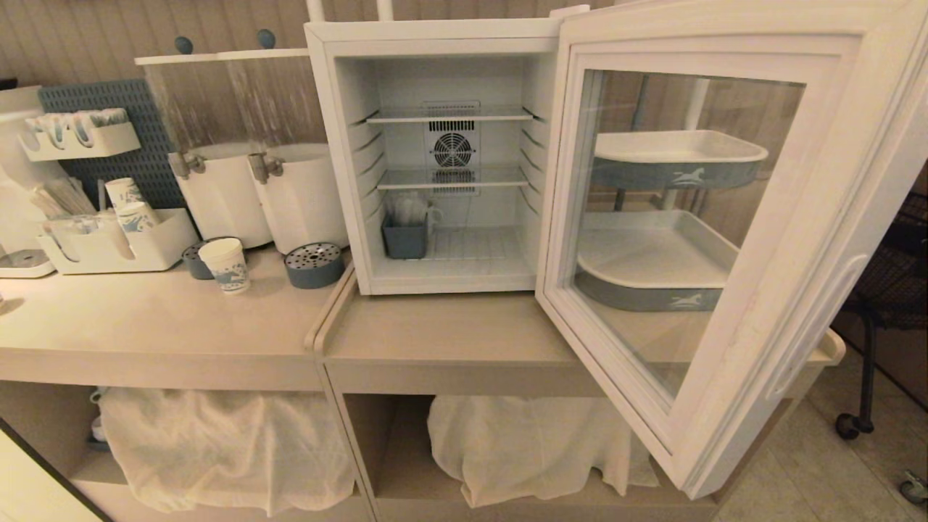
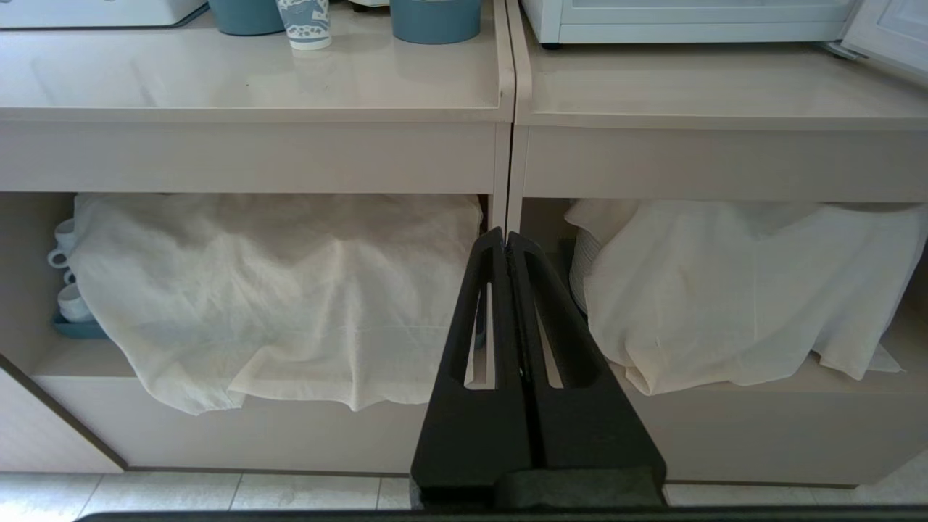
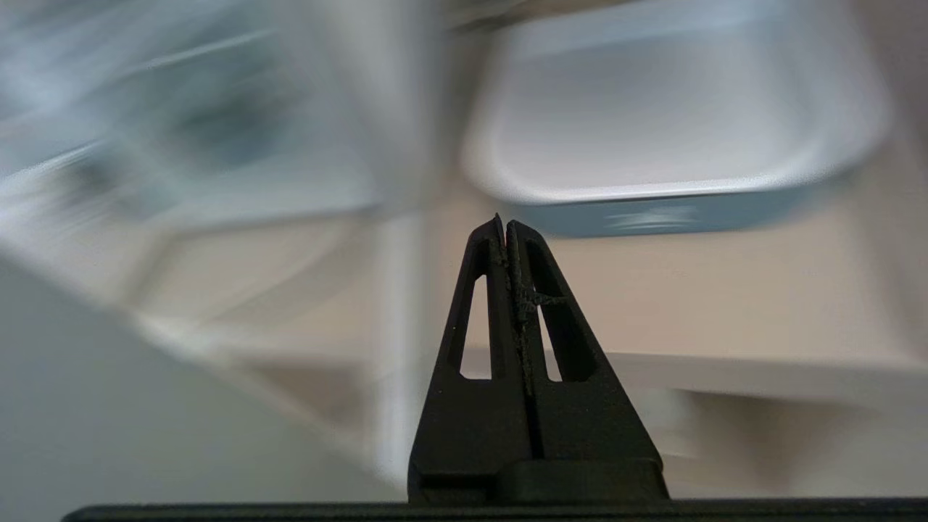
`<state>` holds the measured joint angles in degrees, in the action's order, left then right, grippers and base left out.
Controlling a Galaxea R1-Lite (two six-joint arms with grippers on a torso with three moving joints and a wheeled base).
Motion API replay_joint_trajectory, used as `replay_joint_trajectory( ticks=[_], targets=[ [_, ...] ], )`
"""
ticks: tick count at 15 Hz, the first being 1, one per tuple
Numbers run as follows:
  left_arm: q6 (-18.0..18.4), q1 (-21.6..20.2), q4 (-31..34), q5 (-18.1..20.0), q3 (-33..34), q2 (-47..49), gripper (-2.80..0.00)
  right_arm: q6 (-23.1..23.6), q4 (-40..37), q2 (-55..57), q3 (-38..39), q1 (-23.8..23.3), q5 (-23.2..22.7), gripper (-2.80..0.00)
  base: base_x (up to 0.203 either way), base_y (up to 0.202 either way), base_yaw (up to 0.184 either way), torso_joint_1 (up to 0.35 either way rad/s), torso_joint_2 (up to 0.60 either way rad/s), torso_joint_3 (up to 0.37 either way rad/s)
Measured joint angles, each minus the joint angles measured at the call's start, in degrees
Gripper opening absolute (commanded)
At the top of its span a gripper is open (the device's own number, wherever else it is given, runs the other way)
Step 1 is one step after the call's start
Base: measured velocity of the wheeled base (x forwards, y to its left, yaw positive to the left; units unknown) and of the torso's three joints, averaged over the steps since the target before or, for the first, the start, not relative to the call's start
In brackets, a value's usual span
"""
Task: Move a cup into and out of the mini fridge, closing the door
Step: Close the freezer door
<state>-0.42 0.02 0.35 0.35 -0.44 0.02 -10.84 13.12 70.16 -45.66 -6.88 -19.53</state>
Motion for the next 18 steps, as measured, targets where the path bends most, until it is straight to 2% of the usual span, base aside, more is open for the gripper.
replay_joint_trajectory(
  ticks=[2,3,4,7,9,11,14,16,18],
  targets=[
    [0.01,0.00,0.00,-0.02,0.00,0.00,-2.80,-0.29,0.26,2.88,-0.92,-2.54,-13.21,-2.80,0.000,0.000,0.000,0.000,0.00,0.000],
    [-0.02,-0.02,-0.02,-0.02,0.00,0.00,-2.80,-0.23,-0.21,3.68,-1.16,-3.19,-18.35,-2.80,0.000,0.000,0.000,0.000,0.00,0.000],
    [-0.07,-0.02,-0.03,-0.02,0.00,0.00,-2.80,0.22,-1.41,4.12,-1.25,-3.53,-22.81,-2.80,0.000,0.000,0.000,0.000,0.00,0.000],
    [-0.07,-0.02,-0.05,0.01,0.00,0.00,-2.80,3.27,-8.39,4.61,-1.77,-3.83,-40.42,-2.80,0.000,0.000,0.000,0.000,0.00,0.000],
    [-0.15,-0.02,-0.06,-0.02,0.00,0.00,-2.80,3.46,-12.55,4.37,-2.61,-3.89,-48.73,-2.80,0.000,0.000,0.000,0.000,0.00,0.000],
    [-0.19,-0.02,-0.09,0.02,0.00,0.00,-2.80,3.45,-17.45,3.96,-4.00,-3.56,-52.58,-2.80,0.000,0.000,0.000,0.000,0.00,0.000],
    [-0.25,-0.02,-0.24,0.01,0.02,0.00,-2.80,2.85,-23.45,3.24,-6.77,-0.81,-53.67,-2.80,0.000,0.000,0.000,0.000,0.00,0.000],
    [-0.31,0.00,-0.27,0.00,0.06,0.00,-2.80,1.37,-24.50,2.69,-8.20,1.19,-53.08,-2.80,0.000,0.000,0.000,0.000,0.00,0.000],
    [-0.34,-0.02,-0.35,-0.02,0.09,0.00,-2.80,-3.47,-24.42,2.22,-10.50,7.62,-49.54,-2.80,0.000,0.000,0.000,0.000,0.00,0.000]
  ],
)
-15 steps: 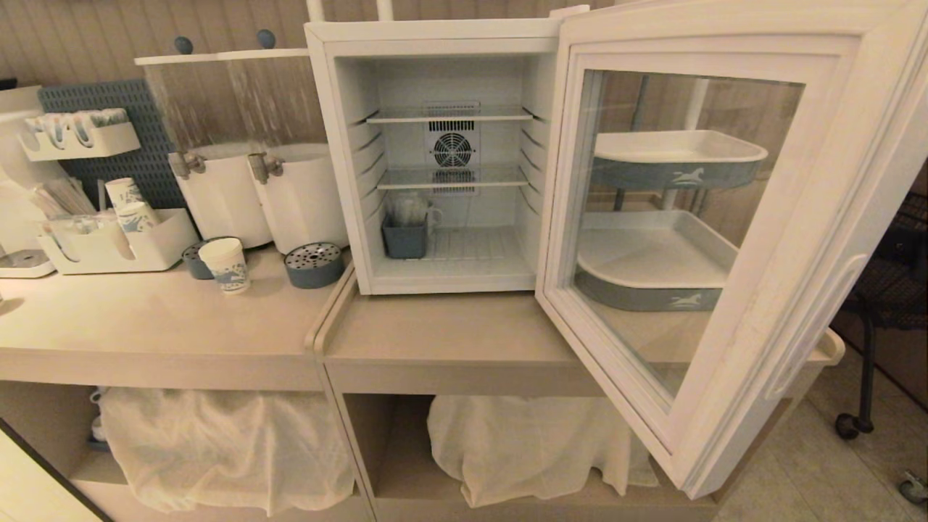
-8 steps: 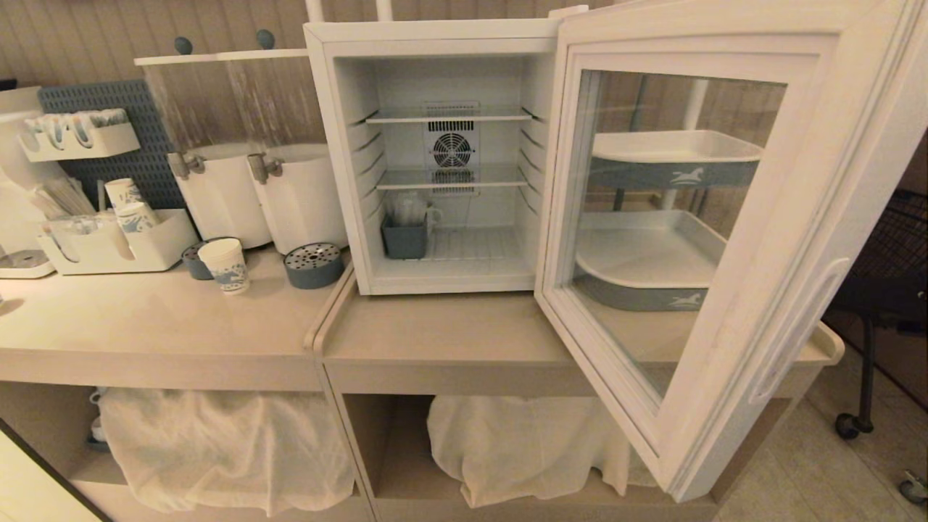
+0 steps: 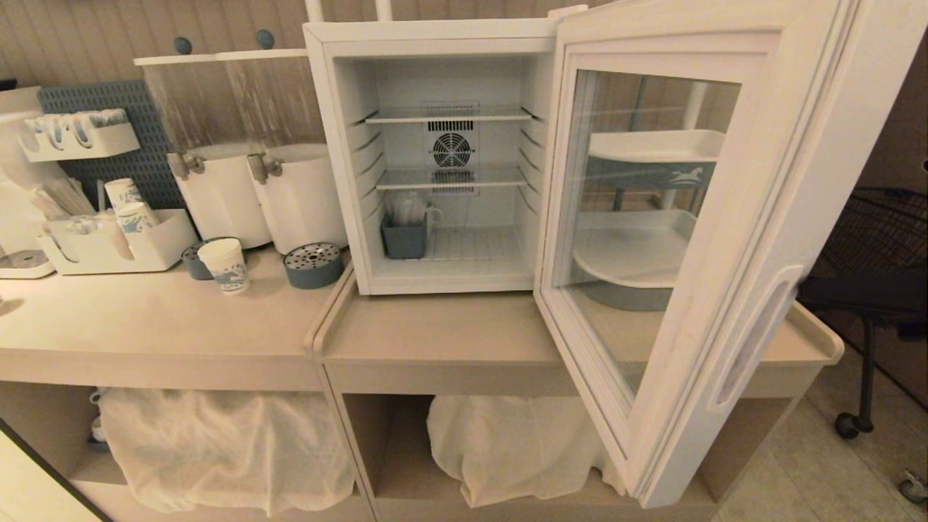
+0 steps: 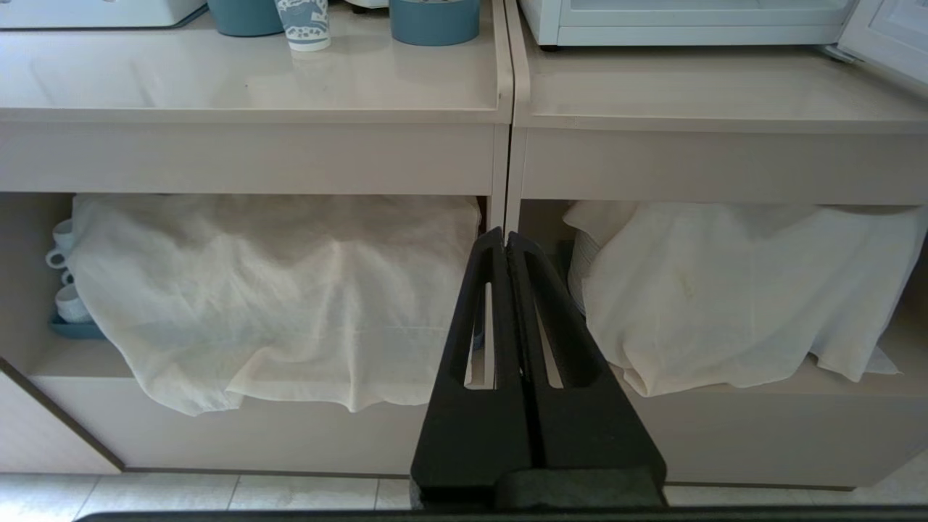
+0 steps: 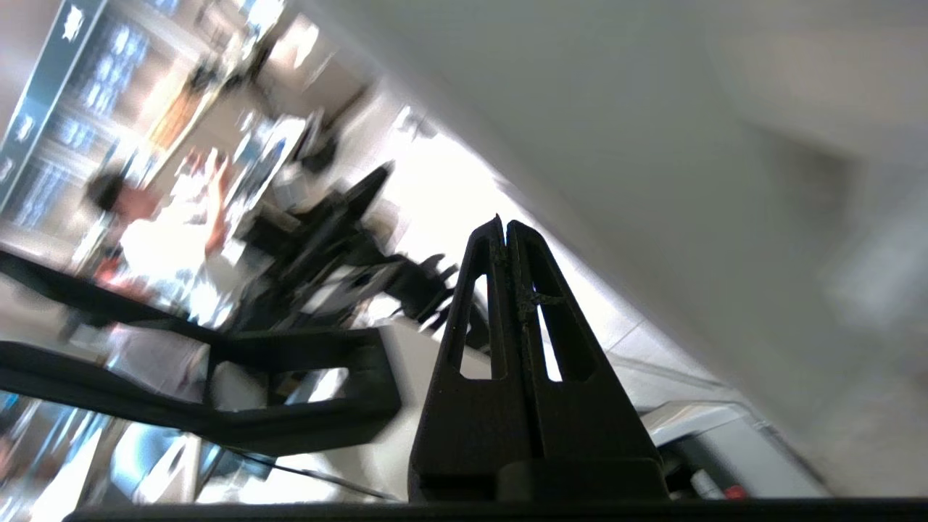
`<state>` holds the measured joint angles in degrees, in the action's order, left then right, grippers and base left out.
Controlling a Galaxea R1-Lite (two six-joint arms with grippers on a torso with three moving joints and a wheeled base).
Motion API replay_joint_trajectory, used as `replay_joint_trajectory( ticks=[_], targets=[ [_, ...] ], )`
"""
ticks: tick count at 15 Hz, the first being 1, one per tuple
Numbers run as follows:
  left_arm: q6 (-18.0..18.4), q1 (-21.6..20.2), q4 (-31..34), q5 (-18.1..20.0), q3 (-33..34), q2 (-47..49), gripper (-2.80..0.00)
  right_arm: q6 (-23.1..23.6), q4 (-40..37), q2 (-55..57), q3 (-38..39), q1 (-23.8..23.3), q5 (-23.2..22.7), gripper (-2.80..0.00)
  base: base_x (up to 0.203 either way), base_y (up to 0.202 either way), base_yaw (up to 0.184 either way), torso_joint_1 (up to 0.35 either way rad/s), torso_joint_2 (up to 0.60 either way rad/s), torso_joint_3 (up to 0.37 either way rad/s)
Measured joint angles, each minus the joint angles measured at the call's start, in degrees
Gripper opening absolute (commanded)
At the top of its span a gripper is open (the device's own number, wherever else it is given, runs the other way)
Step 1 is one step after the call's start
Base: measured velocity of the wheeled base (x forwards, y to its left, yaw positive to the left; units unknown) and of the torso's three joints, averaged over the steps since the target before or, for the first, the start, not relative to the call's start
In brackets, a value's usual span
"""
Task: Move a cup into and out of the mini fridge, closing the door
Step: Close the freezer door
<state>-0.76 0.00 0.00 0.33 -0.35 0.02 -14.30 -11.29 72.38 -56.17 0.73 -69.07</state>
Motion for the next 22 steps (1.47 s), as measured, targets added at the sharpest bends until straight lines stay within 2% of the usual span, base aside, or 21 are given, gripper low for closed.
replay_joint_trajectory(
  ticks=[3,4,6,9,12,14,15,17,19,22],
  targets=[
    [0.00,0.00,-0.05,-0.04,0.06,0.00,-2.80,-7.82,4.98,0.40,-3.02,12.21,10.52,-2.80,0.000,0.000,0.000,0.000,0.00,0.000],
    [-0.06,0.00,-0.07,0.00,0.06,0.00,-2.80,-10.19,7.77,0.74,-3.34,14.91,13.82,-2.80,0.000,0.000,0.000,0.000,0.00,0.000],
    [-0.12,0.00,-0.07,-0.08,0.09,0.00,-2.80,-11.55,9.36,0.71,-3.48,17.08,16.11,-2.80,0.000,0.000,0.000,0.000,0.00,0.000],
    [-0.10,0.00,-0.07,-0.06,0.09,0.00,-2.80,-12.27,8.32,-2.73,-2.07,17.23,16.88,-2.80,0.000,0.000,0.000,0.000,0.00,0.000],
    [-0.09,0.00,-0.07,-0.06,0.09,0.00,-2.80,-11.00,2.71,-8.37,-0.84,11.92,18.46,-2.80,0.000,0.000,0.000,0.000,0.00,0.000],
    [-0.10,0.00,-0.07,-0.09,0.09,0.00,-2.80,-10.08,1.08,-12.03,0.17,6.10,20.54,-2.80,0.000,0.000,0.000,0.000,0.00,0.000],
    [-0.07,0.05,-0.07,-0.06,0.09,0.00,-2.80,-9.99,0.84,-14.10,0.89,2.55,22.56,-2.80,0.000,0.000,0.000,0.000,0.00,0.000],
    [-0.10,0.00,-0.07,-0.09,0.09,0.00,-2.80,-10.09,0.78,-18.39,2.57,-4.08,29.62,-2.80,0.000,0.000,0.000,0.000,0.00,0.000],
    [-0.09,0.04,-0.08,-0.09,0.09,0.00,-2.80,-10.31,3.81,-20.42,4.03,-7.63,36.07,-2.80,0.000,0.000,0.000,0.000,0.00,0.000],
    [-0.10,0.00,-0.21,-0.06,0.11,0.00,-2.80,-12.69,10.87,-18.00,5.48,-9.16,38.94,-2.80,0.000,0.000,0.000,0.000,0.00,0.000]
  ],
)
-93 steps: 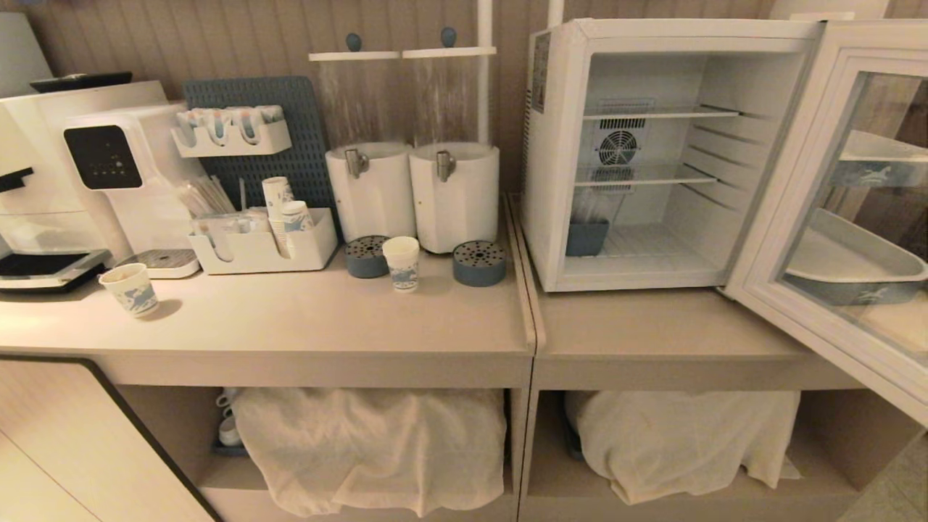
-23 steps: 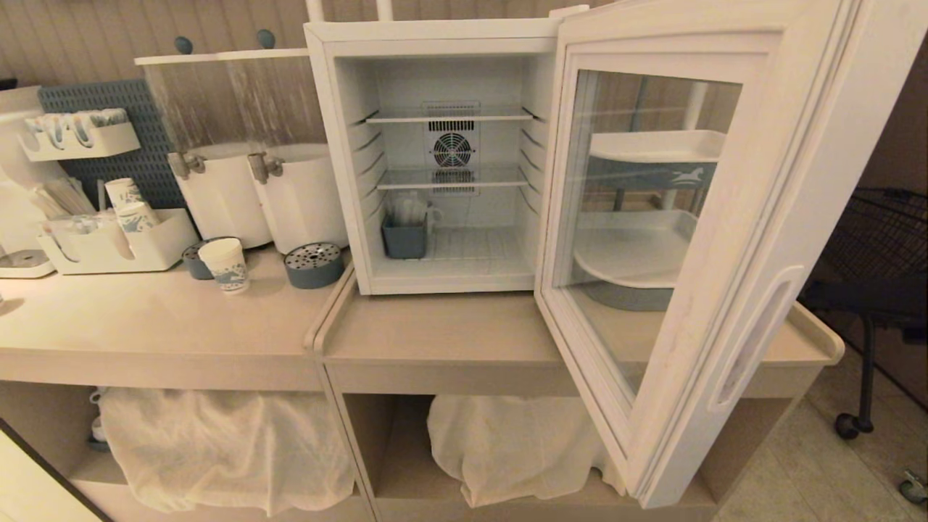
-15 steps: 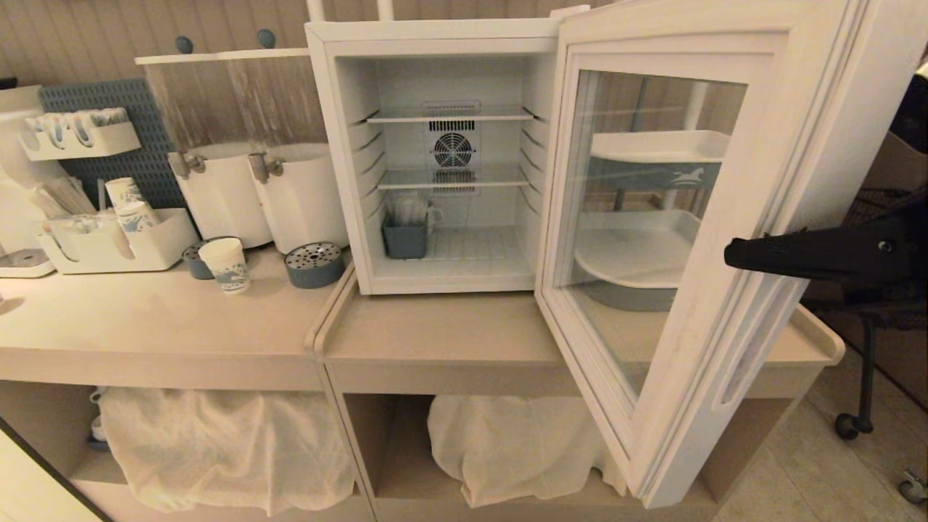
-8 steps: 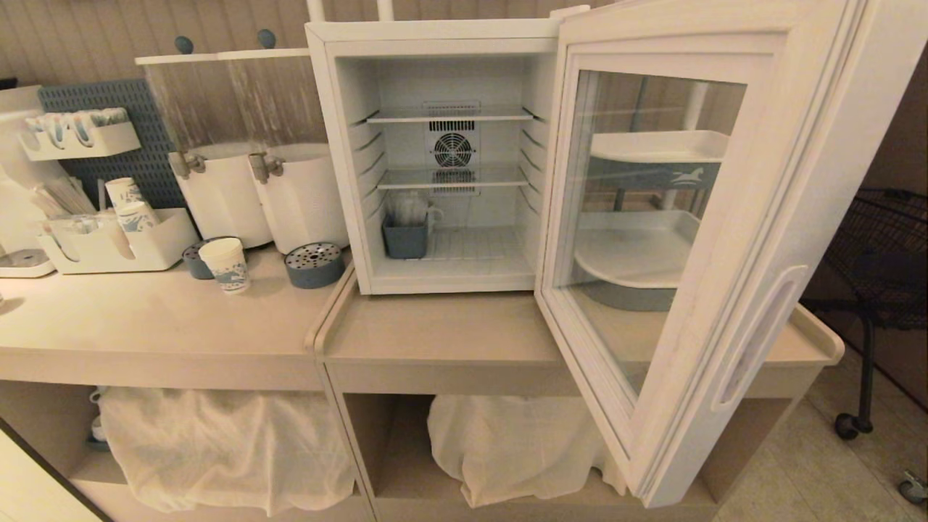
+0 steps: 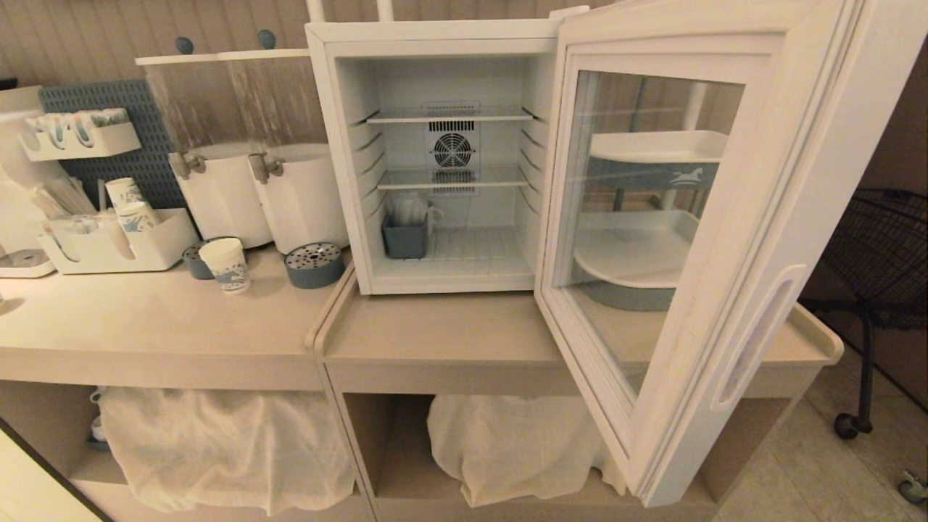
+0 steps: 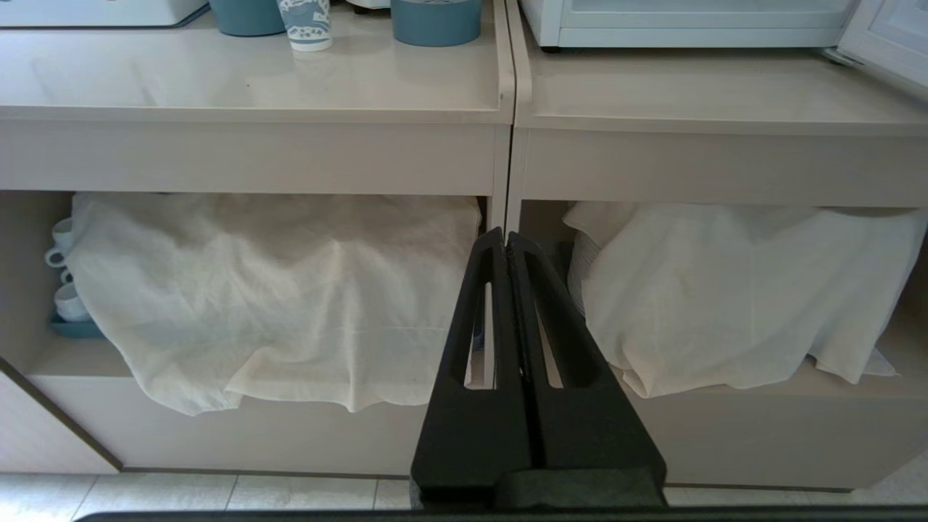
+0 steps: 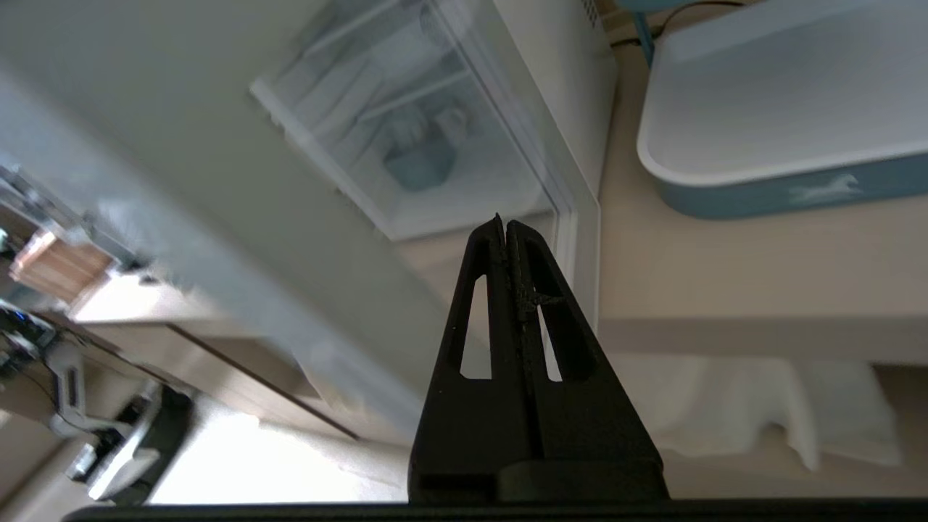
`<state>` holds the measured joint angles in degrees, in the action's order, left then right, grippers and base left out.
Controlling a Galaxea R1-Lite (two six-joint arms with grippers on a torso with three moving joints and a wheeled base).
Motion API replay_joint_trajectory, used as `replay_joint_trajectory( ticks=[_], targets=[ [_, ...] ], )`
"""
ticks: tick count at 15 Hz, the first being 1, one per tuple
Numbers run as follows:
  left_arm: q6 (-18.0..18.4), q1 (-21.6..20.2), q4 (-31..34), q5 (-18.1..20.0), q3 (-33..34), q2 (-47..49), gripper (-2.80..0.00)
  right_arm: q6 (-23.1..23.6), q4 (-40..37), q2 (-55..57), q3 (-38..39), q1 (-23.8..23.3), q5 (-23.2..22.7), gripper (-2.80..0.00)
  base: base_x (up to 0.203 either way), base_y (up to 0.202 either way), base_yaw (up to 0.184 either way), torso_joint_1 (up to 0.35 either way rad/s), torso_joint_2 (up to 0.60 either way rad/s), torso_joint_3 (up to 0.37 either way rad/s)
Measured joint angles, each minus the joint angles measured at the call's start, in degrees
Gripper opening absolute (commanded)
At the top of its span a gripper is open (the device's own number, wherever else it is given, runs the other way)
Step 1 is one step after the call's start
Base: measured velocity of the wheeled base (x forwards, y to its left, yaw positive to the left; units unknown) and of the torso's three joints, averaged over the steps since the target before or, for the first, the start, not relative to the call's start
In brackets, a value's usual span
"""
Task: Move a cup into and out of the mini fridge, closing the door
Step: Close the freezer door
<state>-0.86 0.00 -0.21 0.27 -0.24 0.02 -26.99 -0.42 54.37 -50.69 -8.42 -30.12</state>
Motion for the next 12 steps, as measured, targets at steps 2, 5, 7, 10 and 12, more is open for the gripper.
replay_joint_trajectory(
  ticks=[2,5,7,10,12],
  targets=[
    [0.00,0.00,-0.06,-0.02,0.00,0.00,-2.80,-1.50,4.02,3.82,0.30,-0.06,-1.15,-2.80,0.000,0.000,0.000,0.000,0.00,0.000],
    [0.00,0.00,-0.09,0.00,0.00,0.00,-2.80,-1.54,5.54,10.22,-0.55,0.88,-11.67,-2.80,0.000,0.000,0.000,0.000,0.00,0.000],
    [0.00,0.00,-0.10,-0.01,0.00,0.00,-2.80,-1.46,5.69,14.12,-1.68,2.61,-19.32,-2.80,0.000,0.000,0.000,0.000,0.00,0.000],
    [0.00,0.00,-0.10,-0.02,-0.02,0.00,-2.80,-1.26,6.08,18.52,-2.34,6.96,-21.28,-2.80,0.000,0.000,0.000,0.000,0.00,0.000],
    [0.00,0.00,-0.15,0.00,-0.02,0.00,-2.80,-1.56,8.65,20.47,-2.34,10.16,-20.43,-2.80,0.000,0.000,0.000,0.000,0.00,0.000]
  ],
)
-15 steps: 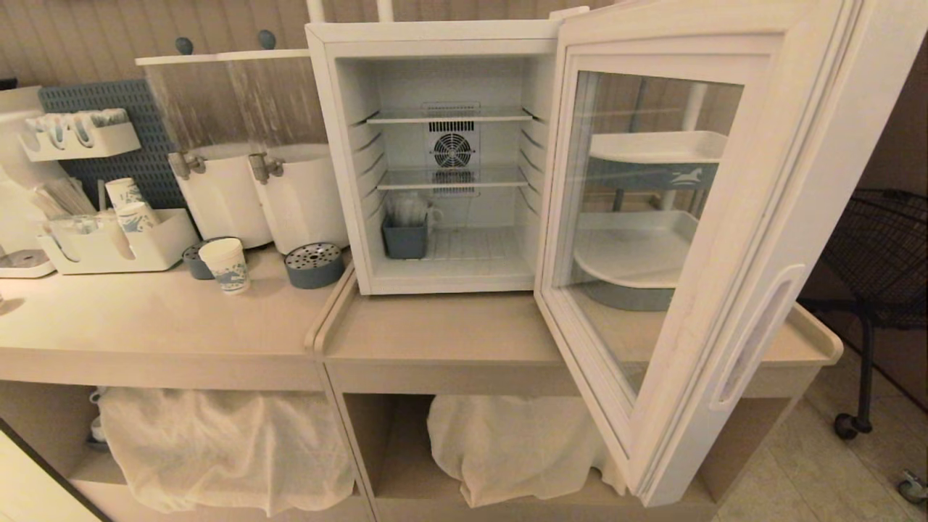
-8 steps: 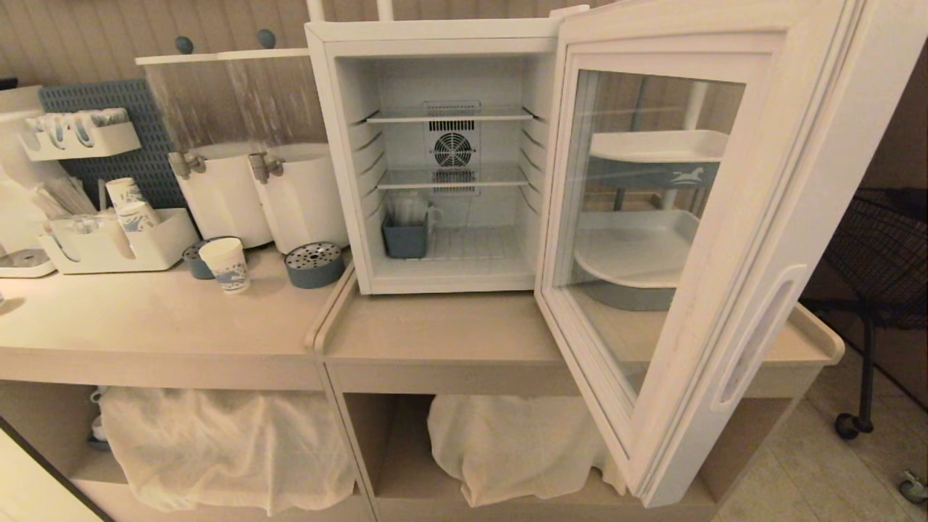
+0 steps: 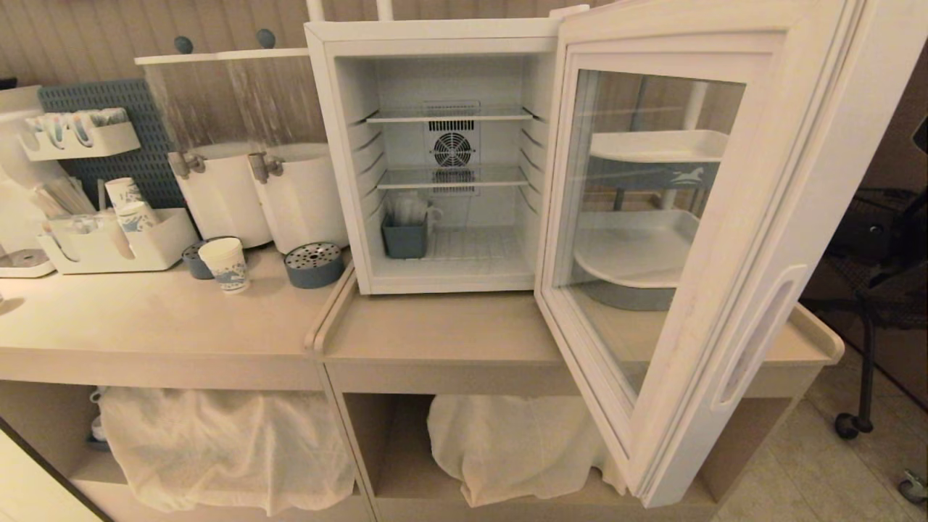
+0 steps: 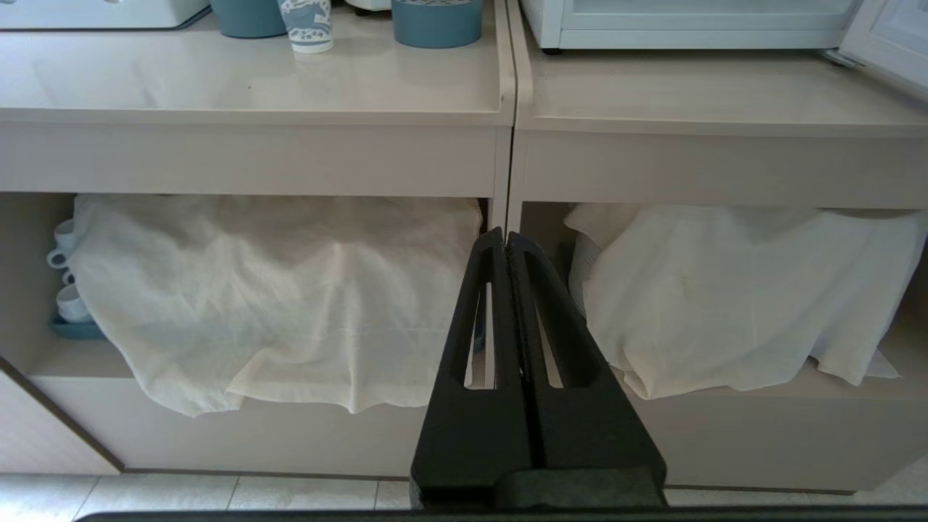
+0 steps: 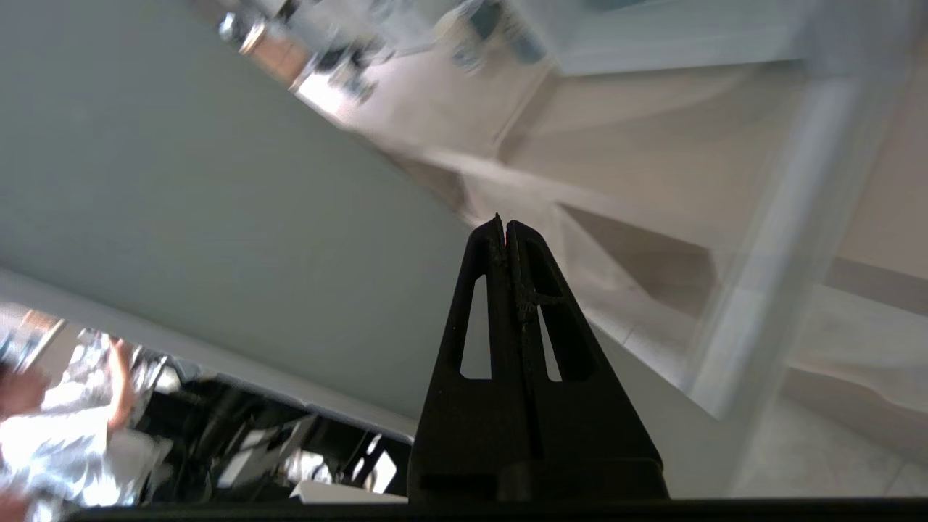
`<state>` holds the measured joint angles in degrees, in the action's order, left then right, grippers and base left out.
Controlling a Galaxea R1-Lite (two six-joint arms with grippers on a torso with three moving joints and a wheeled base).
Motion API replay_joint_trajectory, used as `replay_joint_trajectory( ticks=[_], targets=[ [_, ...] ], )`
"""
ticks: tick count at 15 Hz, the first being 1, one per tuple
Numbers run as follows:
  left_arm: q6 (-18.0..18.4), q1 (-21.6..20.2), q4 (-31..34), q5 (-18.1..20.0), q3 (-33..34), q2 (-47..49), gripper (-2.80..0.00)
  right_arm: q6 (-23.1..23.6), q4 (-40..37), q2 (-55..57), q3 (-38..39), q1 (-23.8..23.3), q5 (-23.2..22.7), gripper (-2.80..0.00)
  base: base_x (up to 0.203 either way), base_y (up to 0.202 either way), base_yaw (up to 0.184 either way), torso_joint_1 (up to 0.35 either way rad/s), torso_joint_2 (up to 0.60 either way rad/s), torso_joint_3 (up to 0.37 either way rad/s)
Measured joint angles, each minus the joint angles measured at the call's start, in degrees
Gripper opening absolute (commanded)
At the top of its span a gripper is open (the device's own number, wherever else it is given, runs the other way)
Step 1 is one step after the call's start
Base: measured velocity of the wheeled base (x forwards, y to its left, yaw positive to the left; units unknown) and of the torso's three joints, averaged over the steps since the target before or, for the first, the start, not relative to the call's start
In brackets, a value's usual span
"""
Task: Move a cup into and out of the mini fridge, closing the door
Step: Close the freezer door
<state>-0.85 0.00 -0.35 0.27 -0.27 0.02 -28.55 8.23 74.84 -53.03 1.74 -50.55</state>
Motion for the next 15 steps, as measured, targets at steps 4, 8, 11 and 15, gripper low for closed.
replay_joint_trajectory(
  ticks=[4,8,11,15],
  targets=[
    [-0.06,0.00,-0.02,-0.06,0.00,0.00,-2.80,-0.20,0.97,2.37,-0.79,8.13,6.90,-2.80,0.000,0.000,0.000,0.000,0.00,0.000],
    [-0.05,0.00,0.02,-0.05,0.00,0.00,-2.80,-0.23,0.47,6.83,-7.52,19.13,19.58,-2.80,0.000,0.000,0.000,0.000,0.00,0.000],
    [-0.09,0.00,0.00,-0.09,0.00,0.00,-2.80,-0.06,-0.42,14.31,-16.36,26.90,28.81,-2.80,0.000,0.000,0.000,0.000,0.00,0.000],
    [-0.22,0.00,-0.06,-0.11,0.00,0.00,-2.80,0.91,-3.46,27.06,-33.28,30.84,35.72,-2.80,0.000,0.000,0.000,0.000,0.00,0.000]
  ],
)
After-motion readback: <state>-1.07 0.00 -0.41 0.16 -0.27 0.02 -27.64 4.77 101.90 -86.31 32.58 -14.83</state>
